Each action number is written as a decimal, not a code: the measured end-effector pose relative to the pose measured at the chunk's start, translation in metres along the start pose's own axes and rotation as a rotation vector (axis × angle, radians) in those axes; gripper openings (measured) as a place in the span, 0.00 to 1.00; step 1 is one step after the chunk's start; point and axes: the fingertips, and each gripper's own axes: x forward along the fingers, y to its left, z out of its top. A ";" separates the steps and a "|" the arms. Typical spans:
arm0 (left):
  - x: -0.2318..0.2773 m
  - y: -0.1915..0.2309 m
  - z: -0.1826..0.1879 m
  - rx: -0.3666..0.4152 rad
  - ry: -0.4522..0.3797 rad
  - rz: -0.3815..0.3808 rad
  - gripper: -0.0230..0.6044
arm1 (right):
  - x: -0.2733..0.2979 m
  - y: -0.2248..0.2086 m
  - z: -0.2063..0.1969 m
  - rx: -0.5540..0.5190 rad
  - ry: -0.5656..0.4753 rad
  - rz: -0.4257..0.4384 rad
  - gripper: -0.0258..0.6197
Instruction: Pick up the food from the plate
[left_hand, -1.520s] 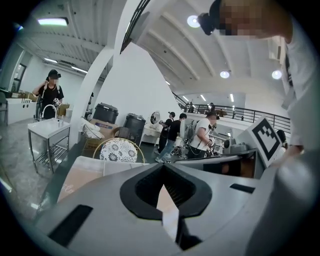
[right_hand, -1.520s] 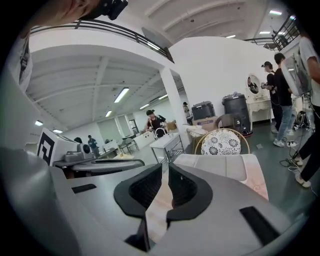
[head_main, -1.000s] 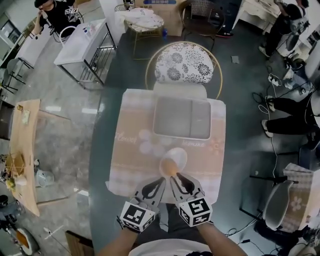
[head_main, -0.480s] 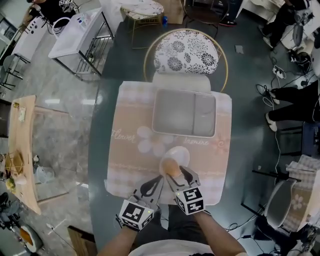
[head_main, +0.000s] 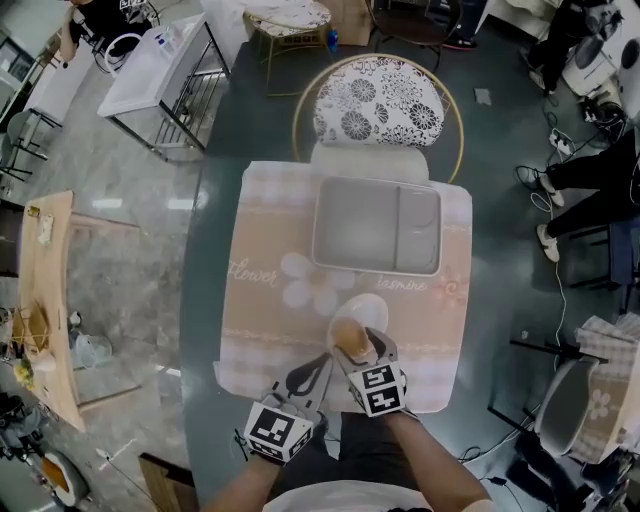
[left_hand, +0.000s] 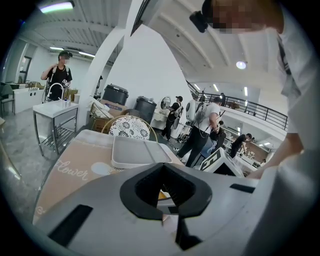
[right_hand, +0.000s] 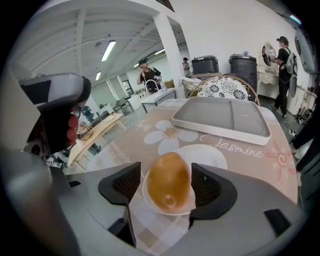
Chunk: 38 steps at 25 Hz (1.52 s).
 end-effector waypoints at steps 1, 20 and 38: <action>-0.001 0.000 -0.001 -0.001 0.000 0.000 0.05 | 0.002 0.000 -0.002 -0.001 0.010 -0.001 0.48; -0.014 0.001 -0.009 -0.010 0.025 -0.024 0.05 | -0.007 -0.005 0.009 0.110 0.003 0.037 0.48; -0.068 -0.053 0.034 0.070 -0.030 -0.068 0.05 | -0.145 0.053 0.099 0.100 -0.337 0.074 0.48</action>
